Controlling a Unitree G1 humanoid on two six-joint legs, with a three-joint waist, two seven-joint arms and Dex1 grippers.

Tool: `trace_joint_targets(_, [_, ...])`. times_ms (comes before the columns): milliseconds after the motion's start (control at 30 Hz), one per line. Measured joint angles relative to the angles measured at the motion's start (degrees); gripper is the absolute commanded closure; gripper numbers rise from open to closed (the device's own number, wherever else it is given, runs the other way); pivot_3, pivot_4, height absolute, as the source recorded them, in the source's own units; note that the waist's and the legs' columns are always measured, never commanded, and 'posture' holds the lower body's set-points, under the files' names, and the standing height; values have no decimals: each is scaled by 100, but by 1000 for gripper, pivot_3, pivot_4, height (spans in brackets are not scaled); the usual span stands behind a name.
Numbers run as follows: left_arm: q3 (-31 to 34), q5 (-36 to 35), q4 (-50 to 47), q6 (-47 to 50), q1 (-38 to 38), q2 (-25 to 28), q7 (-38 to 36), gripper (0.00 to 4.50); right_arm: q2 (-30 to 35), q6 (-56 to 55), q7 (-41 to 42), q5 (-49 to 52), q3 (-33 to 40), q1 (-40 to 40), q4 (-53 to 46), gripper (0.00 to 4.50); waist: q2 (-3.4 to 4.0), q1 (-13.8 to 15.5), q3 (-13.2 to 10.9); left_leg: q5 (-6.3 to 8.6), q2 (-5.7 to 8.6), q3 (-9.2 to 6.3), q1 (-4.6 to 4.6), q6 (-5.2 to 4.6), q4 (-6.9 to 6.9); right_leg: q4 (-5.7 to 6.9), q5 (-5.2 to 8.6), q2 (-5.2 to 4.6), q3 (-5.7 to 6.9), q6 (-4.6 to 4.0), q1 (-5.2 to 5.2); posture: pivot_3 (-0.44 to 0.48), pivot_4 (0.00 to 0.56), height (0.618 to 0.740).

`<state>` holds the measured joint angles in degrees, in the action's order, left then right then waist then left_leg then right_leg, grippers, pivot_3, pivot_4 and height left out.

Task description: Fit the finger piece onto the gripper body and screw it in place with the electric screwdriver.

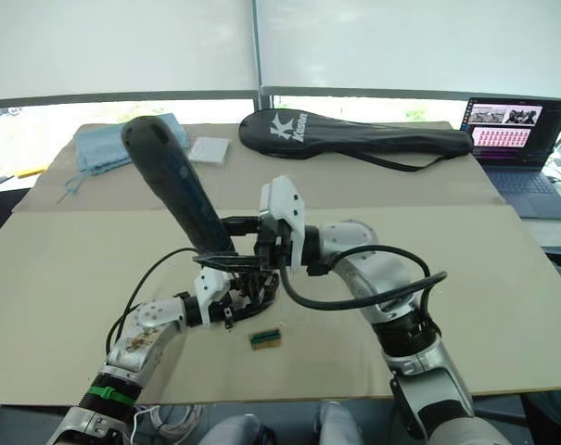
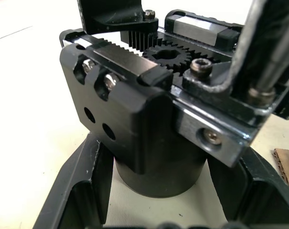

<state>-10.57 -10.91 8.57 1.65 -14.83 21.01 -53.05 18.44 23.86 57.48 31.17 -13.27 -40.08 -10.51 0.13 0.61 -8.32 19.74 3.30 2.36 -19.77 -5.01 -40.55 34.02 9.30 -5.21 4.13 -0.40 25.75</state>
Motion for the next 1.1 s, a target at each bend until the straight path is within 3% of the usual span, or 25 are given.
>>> trace_joint_targets(100, [-2, -9, -43, -7, 3, -2, -10, 2190, 17, 5, 76, 147, 111, -82, -32, 2584, 0, 8, 0, -7, 4, 0, -39, 7, -1, 4, -2, -1, 5, -2, 41, 0, 150, 740])
trace_joint_targets(400, [53, -45, -19, 27, 4, -58, 90, 2190, 89, 59, 284, 499, 325, -154, -323, 2584, 2, 12, -3, -9, 2, -1, -42, 10, -11, 4, -4, -3, 10, -1, 36, 0, 150, 740])
trace_joint_targets(433, [77, -84, -18, 87, 13, -98, 104, 1148, 107, 83, 315, 566, 335, -152, -381, 2584, 2, 16, -3, -9, 3, -1, -42, 10, -11, 4, -4, -3, 11, -1, 36, 0, 150, 740])
trace_joint_targets(467, [91, -89, -22, 144, 15, -125, 144, 798, 119, 133, 342, 630, 347, -151, -437, 2584, 2, 19, -3, -9, 3, -1, -42, 10, -12, 4, -4, -4, 11, -1, 36, 0, 150, 740])
trace_joint_targets(500, [99, -92, -47, 203, 14, -128, 179, 153, 144, 204, 370, 714, 361, -151, -522, 2584, 2, 19, -3, -9, 3, -1, -42, 10, -12, 5, -4, -4, 10, -1, 35, 0, 150, 740])
trace_joint_targets(533, [104, -92, -57, 214, 19, -127, 190, 58, 157, 229, 382, 775, 370, -151, -565, 2584, 2, 17, -3, -9, 3, -1, -42, 10, -12, 5, -4, -4, 10, -1, 36, 0, 150, 740])
trace_joint_targets(733, [209, -147, -251, 201, 281, 40, 212, 58, 496, 658, 472, 1362, 603, -224, -967, 2584, 4, -53, -5, -8, 1, -1, -43, 10, -9, 4, -4, -3, 7, -3, 42, 0, 150, 740])
trace_joint_targets(900, [590, -509, -567, 203, 774, 567, -65, 58, 1046, 1256, 332, 2124, 1166, -402, -1206, 2584, 6, -165, -13, -11, -2, 0, -43, 15, 9, 4, -1, -2, 4, -11, 51, 0, 150, 740])
trace_joint_targets(1100, [1636, -1302, -674, 190, 1584, 1381, -784, 58, 2634, 2453, 128, 3269, 2233, -529, -949, 2584, 7, -113, -47, -11, -4, 0, -48, 16, 30, -8, 2, -5, 7, -18, 58, 0, 150, 740])
